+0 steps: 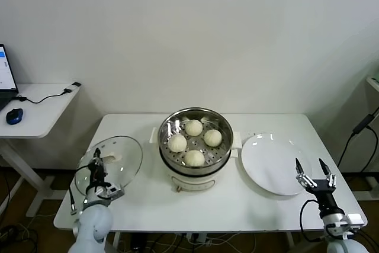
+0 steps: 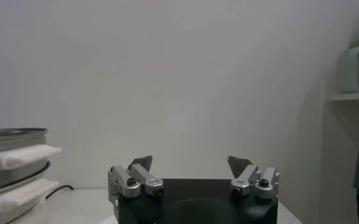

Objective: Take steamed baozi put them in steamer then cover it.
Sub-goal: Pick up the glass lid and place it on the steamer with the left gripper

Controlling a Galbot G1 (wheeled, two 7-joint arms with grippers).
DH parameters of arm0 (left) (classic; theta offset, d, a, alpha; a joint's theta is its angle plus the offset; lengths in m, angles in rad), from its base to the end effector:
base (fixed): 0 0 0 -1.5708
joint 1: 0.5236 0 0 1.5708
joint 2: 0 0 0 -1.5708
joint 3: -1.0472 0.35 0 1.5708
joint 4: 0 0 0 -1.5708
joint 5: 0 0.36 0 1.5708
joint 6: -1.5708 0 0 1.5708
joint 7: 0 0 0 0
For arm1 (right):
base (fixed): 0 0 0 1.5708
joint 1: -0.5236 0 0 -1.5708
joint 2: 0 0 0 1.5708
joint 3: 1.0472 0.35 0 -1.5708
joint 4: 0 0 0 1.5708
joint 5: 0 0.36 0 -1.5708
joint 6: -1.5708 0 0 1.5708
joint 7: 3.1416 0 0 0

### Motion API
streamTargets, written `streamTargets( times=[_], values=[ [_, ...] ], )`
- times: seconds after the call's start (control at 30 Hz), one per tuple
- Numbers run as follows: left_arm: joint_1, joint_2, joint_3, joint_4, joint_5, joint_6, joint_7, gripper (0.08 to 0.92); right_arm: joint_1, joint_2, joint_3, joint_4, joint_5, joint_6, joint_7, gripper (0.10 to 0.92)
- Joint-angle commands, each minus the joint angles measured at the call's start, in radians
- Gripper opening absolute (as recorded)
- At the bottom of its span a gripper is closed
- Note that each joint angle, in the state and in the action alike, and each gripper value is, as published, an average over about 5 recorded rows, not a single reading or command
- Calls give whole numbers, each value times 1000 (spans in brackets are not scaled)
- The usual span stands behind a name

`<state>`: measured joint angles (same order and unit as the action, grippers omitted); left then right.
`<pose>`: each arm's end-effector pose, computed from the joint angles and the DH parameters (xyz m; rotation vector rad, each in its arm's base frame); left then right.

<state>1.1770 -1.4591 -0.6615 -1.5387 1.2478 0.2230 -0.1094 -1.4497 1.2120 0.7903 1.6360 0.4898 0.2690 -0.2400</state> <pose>0.3076 0.0895 -0.3969 0.3437 -2.1531 -1.8152 0.2121 -0.2033 -0.3865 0.0064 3.1001 0.0599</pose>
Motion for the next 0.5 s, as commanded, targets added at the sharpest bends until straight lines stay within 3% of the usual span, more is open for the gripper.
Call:
streamTargets(
  times=[0.03,0.33,0.5],
  values=[
    [71,26,72,-372,76,325,204,165,5,7,-2,8,-1,1,0,823],
    [3,-19,220,-538,196,476,415,165,5,27,-5,23,-28,-3,-2,823],
    [-46,-60,344,-547,242,500,496,165,16,35,-7,18,-40,-5,-3,823]
  ],
)
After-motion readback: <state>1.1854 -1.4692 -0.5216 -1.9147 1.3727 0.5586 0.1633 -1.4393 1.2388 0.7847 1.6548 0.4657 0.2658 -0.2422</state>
